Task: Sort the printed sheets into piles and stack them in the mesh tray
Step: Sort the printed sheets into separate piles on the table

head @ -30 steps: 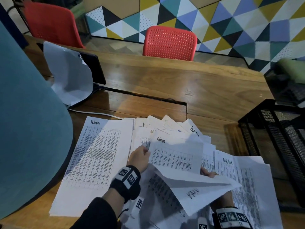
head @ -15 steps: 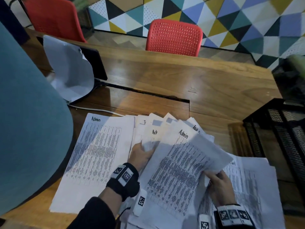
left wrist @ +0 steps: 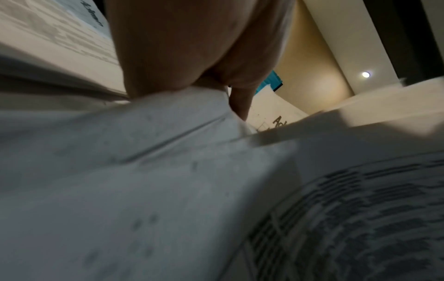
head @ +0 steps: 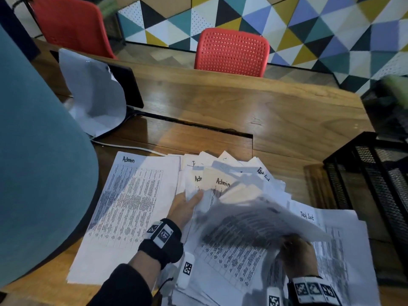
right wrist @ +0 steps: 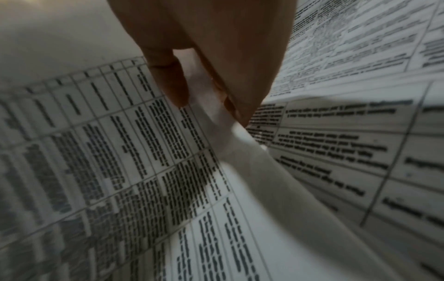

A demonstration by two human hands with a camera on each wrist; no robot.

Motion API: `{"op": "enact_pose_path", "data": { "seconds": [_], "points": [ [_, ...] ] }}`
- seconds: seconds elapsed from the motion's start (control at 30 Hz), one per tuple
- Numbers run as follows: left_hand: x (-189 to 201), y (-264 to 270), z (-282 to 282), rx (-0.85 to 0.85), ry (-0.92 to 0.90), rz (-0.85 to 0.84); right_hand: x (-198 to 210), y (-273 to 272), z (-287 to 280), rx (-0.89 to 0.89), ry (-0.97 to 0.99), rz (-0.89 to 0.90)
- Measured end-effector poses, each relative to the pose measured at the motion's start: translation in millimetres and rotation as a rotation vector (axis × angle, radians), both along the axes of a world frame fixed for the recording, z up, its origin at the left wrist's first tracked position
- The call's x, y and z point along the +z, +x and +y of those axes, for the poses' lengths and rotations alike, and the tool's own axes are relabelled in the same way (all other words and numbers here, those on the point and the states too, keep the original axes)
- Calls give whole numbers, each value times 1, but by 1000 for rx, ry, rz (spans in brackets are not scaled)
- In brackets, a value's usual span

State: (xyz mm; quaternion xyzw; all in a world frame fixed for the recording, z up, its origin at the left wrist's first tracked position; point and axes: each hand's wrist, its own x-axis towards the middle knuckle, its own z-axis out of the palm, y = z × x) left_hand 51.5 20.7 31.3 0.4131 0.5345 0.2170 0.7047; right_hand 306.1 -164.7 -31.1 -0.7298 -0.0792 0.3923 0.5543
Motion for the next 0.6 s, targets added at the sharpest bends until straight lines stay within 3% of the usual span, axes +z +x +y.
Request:
{"op": "enact_pose_path", "data": {
  "seconds": [0.07,0.2,0.33,0.43,0.53,0.57,0.6],
  "points": [
    [-2,0,-1,27,-37,-8,8,-3,3,-20,-27,8],
    [1,0,-3,-54,-39,-33,21,-18,13,-49,149,12],
    [5,-4,0,-89,1,-121,22,-23,15,-68,224,214],
    [11,-5,0,-162,28,-82,16,-17,9,-98,175,192],
    [12,-11,-10,-354,65,-18,6,-16,-4,-66,66,32],
    [10,-16,-15,-380,86,-12,3,-15,-7,-97,107,84],
    [10,-21,-22,-390,101,-5,10,-18,-5,15,120,145]
  ]
}}
